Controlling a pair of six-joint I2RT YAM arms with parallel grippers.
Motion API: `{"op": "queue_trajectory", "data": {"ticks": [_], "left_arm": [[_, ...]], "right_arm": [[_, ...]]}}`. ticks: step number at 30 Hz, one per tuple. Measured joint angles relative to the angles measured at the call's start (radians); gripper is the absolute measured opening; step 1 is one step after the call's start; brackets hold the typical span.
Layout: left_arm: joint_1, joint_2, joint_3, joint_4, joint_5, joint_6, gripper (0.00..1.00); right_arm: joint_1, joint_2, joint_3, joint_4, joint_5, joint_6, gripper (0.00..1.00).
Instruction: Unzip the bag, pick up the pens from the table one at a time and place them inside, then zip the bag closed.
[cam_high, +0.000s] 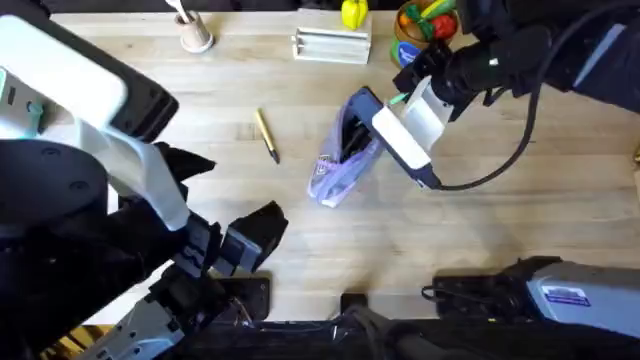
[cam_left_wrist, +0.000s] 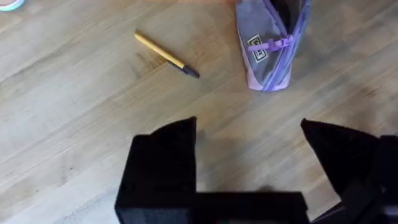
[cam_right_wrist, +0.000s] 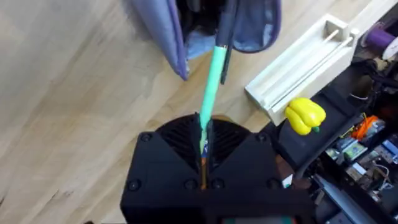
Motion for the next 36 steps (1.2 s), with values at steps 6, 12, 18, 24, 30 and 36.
{"op": "queue_trajectory", "data": {"ticks": [6,12,18,24,30,36], "left_arm": [[0.0,0.0,0.0,0.0,0.0,0.0,0.993],[0.0,0.0,0.0,0.0,0.0,0.0,0.993],[0.0,0.0,0.0,0.0,0.0,0.0,0.994],[0.0,0.0,0.0,0.0,0.0,0.0,0.992],[0.0,0.0,0.0,0.0,0.0,0.0,0.993],[0.0,0.0,0.0,0.0,0.0,0.0,0.993]], "right_arm": [[0.002,0.024,0.0,0.002,-0.063,-0.004,0.031],[0.045,0.11,0.0,0.072,-0.078,-0.004,0.031],[0.121,0.191,0.0,0.102,-0.077,-0.006,0.031],[0.175,0.227,0.0,0.109,-0.066,-0.007,0.031],[0.182,0.231,0.0,0.107,-0.07,-0.007,0.032],[0.182,0.231,0.0,0.091,-0.079,-0.005,0.16]]}}
